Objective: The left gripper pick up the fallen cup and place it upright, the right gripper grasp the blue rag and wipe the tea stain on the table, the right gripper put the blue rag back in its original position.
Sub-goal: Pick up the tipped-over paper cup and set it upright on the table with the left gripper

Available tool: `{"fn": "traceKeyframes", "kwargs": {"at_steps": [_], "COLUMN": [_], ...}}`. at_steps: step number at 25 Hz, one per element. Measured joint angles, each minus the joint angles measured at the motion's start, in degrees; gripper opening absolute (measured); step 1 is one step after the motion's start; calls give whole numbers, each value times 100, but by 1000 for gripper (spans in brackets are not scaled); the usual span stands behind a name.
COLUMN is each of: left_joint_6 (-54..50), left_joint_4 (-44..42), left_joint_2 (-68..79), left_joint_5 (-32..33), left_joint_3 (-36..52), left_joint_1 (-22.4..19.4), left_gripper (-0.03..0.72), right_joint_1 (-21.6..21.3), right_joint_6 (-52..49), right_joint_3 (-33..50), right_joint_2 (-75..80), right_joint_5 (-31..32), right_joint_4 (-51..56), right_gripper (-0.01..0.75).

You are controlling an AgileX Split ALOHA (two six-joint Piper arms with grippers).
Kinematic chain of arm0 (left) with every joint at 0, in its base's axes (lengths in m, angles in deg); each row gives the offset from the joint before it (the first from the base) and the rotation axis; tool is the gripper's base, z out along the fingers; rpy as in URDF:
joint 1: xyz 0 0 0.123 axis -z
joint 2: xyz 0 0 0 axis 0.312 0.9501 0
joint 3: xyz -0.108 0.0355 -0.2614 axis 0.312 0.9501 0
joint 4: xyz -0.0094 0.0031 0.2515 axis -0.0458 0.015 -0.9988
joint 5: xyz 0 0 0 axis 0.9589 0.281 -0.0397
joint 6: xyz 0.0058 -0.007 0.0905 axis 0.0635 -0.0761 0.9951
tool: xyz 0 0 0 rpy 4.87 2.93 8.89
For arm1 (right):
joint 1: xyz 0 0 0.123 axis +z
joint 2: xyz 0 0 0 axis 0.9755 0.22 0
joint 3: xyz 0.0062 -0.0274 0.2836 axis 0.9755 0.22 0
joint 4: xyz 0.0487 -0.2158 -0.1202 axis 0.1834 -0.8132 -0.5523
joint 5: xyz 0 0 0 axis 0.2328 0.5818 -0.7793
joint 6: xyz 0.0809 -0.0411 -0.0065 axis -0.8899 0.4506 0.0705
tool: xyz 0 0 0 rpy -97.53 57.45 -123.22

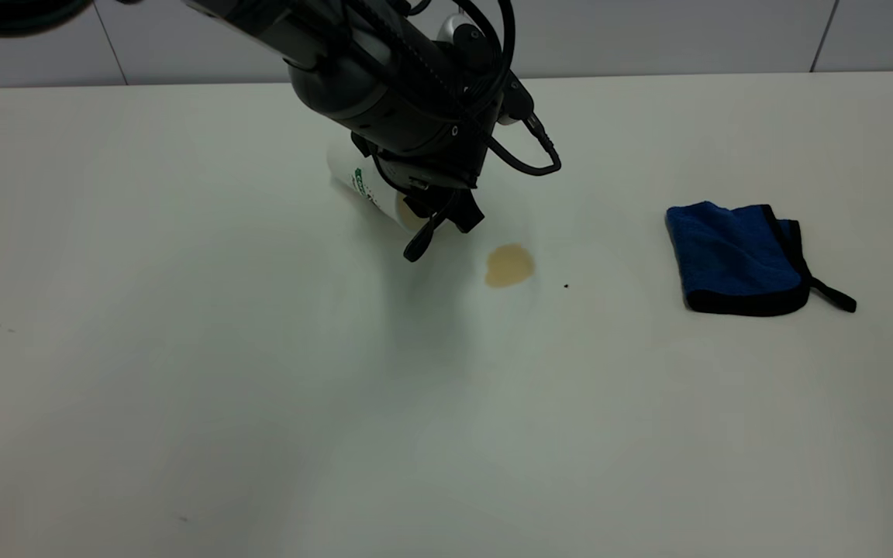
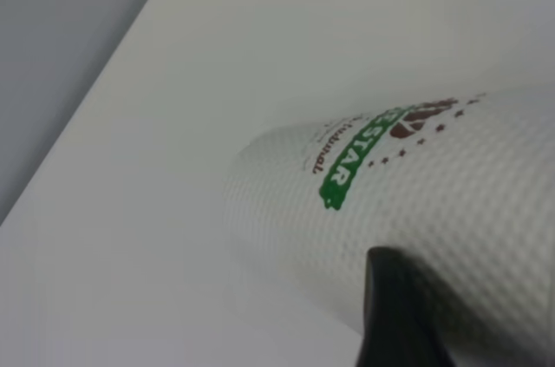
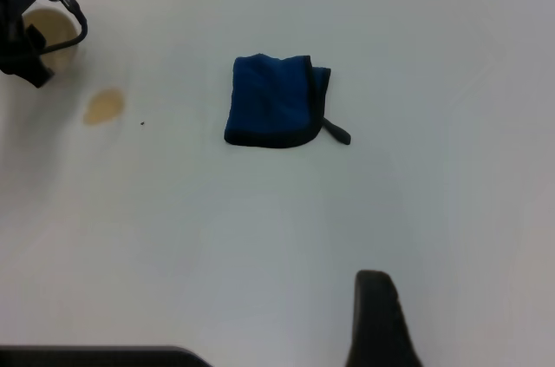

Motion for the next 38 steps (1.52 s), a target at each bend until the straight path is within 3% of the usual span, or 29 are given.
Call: {"fn": "traceKeyframes", "kwargs": {"at_steps": [3, 8, 11, 14, 18, 26, 30, 33, 38], "left_joint_6": [-334, -301, 33, 732, 2223, 6122, 7496, 7879, 7961], "left_joint_4": [-271, -409, -235, 495, 2163, 6599, 8512, 9199, 9325], "left_joint_2": [45, 44, -84, -428, -1223, -2049, -2002, -1907, -1591], "left_joint_5": [178, 685, 919, 857, 574, 835, 1014, 1054, 1121], "left_joint_3": [0, 0, 0, 0, 0, -102, -163, -185, -215], "left_joint_1": [0, 0, 0, -21, -272, -1455, -2025, -2339, -2503], "left_gripper": [368, 93, 19, 4, 4, 3, 3, 3, 3], "right_joint_1": [0, 0, 0, 0, 0, 0, 0, 0, 0], "right_joint_6": [0, 0, 0, 0, 0, 0, 0, 0, 0], "right_joint_3": [0, 0, 0, 0, 0, 0, 0, 0, 0], "right_joint_2": [0, 0, 0, 0, 0, 0, 0, 0, 0], "right_joint_5": [0, 0, 0, 0, 0, 0, 0, 0, 0], "right_joint_4": [0, 0, 0, 0, 0, 0, 0, 0, 0], "right_gripper": [534, 534, 534, 534, 534, 534, 534, 534, 534]}}
